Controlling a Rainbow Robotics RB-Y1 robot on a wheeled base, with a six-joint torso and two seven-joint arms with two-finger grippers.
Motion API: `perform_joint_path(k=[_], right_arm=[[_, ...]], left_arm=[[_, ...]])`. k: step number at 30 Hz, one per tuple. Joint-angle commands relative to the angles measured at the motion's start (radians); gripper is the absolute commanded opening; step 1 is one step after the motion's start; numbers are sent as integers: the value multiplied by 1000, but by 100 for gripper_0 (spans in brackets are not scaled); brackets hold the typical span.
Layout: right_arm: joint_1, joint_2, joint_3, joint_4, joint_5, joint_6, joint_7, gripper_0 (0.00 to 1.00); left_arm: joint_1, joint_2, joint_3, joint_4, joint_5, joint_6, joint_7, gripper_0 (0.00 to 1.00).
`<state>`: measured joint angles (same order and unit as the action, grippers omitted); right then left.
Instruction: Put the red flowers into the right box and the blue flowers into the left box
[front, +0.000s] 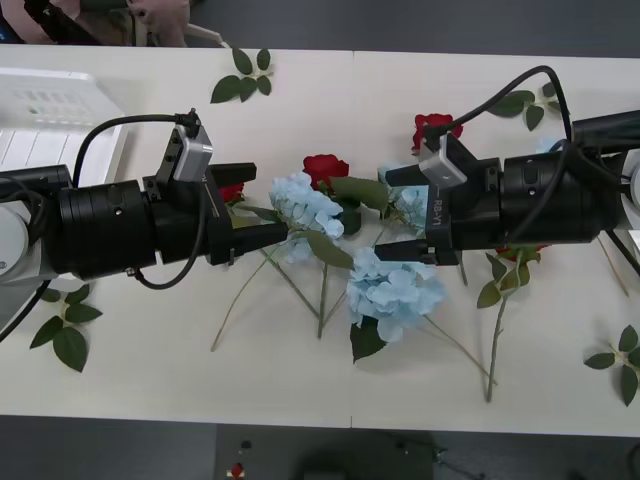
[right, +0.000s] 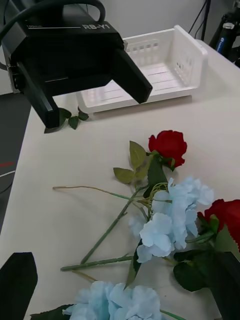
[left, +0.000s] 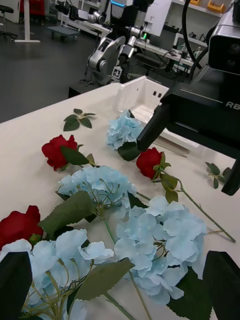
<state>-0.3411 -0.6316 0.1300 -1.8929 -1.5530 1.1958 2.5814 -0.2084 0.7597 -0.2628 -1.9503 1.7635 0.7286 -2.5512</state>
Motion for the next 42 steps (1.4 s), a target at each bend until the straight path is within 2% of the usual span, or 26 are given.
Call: perform_joint_path(k=[1, 4, 7, 13, 16, 19, 22, 25, 30, 31, 36, 42], right_arm=[[22, 23, 13, 11, 4, -2, 19, 100], [7, 1, -15, 11, 4, 7, 11, 100], [-49, -51, -43, 11, 13, 77, -73, 100], [-144, -188, -109, 29, 22, 258, -414, 100], [-223, -255, -136, 86, 74, 384, -612, 100], [-296, -287, -139, 141, 163, 481, -724, 100], [-366, -299, -144, 207, 317, 555, -811, 100], [-398, -307, -141, 256, 521, 591, -851, 100], [-398, -332, -49, 324, 741, 532, -837, 100], [-397, -335, -6, 362, 774, 489, -836, 100], [-389, -356, 91, 489, 788, 311, -836, 100], [-389, -361, 183, 614, 794, 123, -833, 100]], left_arm=[[-16, 1, 16, -33, -1, 2, -40, 100], [9, -16, -4, -35, 11, 0, -40, 100], [-8, 13, 4, -19, 188, -40, 31, 100], [-85, 199, -3, 67, 218, -29, 424, 100], [-106, 251, -38, 126, 113, -24, 654, 100], [-140, 260, -88, 177, 17, -24, 799, 100], [-186, 262, -159, 235, -85, -24, 942, 100], [-235, 262, -250, 292, -176, -24, 1123, 100], [-341, 260, -394, 360, -297, -24, 1401, 100], [-391, 260, -449, 384, -340, -6, 1487, 100], [-528, 222, -567, 456, -438, 69, 1665, 100], [-595, 136, -589, 557, -512, 117, 1783, 100]])
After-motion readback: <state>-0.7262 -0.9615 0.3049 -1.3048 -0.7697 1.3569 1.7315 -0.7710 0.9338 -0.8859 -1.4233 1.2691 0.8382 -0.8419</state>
